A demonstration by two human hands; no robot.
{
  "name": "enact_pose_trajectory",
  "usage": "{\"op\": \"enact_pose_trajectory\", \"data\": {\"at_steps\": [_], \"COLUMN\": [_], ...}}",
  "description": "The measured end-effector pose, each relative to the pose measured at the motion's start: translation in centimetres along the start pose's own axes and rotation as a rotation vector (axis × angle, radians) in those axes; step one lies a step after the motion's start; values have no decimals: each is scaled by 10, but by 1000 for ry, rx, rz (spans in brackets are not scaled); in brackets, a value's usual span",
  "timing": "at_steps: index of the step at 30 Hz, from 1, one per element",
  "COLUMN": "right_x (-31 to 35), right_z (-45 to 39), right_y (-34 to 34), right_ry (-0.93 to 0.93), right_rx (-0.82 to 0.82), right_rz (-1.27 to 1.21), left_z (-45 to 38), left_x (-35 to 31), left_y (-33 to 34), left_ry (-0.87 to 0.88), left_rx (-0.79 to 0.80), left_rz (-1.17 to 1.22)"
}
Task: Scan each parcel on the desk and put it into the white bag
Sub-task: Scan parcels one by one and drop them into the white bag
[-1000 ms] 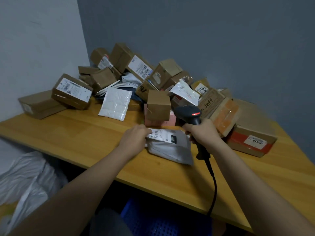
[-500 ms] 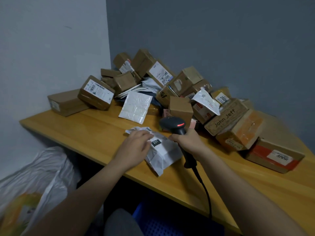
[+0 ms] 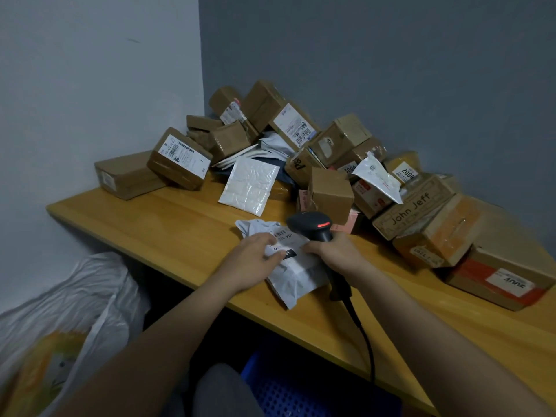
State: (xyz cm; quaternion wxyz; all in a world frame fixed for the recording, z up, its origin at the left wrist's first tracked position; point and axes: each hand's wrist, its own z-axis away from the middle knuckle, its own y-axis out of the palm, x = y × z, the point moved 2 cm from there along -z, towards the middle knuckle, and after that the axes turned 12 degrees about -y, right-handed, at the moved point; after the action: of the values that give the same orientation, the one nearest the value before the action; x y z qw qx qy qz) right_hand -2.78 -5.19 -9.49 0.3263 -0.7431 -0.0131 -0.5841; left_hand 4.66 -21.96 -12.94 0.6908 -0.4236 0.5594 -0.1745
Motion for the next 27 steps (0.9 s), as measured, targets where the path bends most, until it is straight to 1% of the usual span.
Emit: {"op": "enact_pose_trajectory", "data": {"at_steps": [2,3,4,6,7,9,13,16,22,24,27], "right_x": [-2,-3,-5,-8,-9,-12,-15,-16,-18,-16,-6], "right_z": [-3,-3,-4,-3,-3,-4,-5,-5,-5,-4,-3], "right_y": [-2,-2,-1,1,2,4,7,8,9,8,1], "right_ry": [0,1,4,17,21,20,2,-1,21,16,-13], "right_rx": [-46,-57,-58,-37,-28,-19,-14,-31,-109,-129,-155], "right_rz": [-17,-23,-18,1,-1,-21,21,4,-71,-91,-137], "left_z": [-6,-9,-13,-22,-26,-32,-38,-41,-35,-30,-20], "left_x": [3,5,8,12,12,11,10,13,8,7,5], "left_y": [-1,-1,2,10,13,18,21,20,11,6,-7], "left_ry": [-155,-240,-320,-439,-469,-473,-482,-454,-444,-421,-350], "left_rx": [-166,-201,-181,-56,1,45,48,69,-17,-41,-28], "left_rz": [-32,-46,-12,194,284,331,414,492,699,727,775]}}
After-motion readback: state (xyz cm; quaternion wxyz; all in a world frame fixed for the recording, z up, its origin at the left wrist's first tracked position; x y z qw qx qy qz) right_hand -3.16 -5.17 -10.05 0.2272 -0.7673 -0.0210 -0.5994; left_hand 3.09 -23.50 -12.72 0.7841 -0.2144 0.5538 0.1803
